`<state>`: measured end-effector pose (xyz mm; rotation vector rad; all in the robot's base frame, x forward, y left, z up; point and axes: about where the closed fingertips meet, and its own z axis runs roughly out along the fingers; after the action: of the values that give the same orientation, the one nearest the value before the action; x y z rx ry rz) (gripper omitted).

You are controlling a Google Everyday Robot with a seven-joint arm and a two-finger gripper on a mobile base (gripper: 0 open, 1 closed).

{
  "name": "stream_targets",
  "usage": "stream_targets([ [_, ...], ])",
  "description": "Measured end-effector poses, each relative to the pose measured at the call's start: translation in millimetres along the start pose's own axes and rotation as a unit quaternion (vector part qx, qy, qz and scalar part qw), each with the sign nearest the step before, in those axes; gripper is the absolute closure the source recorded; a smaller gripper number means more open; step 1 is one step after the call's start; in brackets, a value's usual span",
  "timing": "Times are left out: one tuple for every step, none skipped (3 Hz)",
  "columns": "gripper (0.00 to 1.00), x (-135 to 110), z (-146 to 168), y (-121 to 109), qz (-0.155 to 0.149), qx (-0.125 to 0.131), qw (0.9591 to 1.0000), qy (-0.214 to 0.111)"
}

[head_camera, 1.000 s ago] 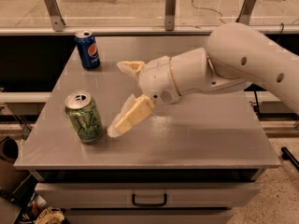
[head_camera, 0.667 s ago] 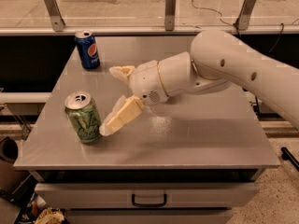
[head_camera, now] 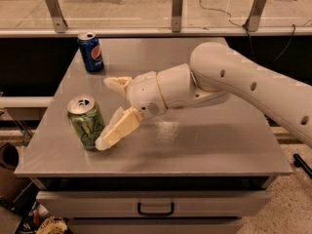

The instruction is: Pick green can

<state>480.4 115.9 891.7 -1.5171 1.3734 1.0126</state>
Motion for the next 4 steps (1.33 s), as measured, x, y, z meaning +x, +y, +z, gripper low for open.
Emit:
stream_targets([
  [0.18, -2.1, 7.8, 6.9, -0.014, -0.007, 0.9991, -0.04],
  [0.42, -4.2, 9.9, 8.4, -0.021, -0.01, 0.9989, -0.041],
  [0.65, -5.5, 11.5, 9.6, -0.022, -0.012, 0.9989, -0.041],
  [0.88, -6.8, 13.1, 10.8, -0.023, -0.013, 0.9988, -0.041],
])
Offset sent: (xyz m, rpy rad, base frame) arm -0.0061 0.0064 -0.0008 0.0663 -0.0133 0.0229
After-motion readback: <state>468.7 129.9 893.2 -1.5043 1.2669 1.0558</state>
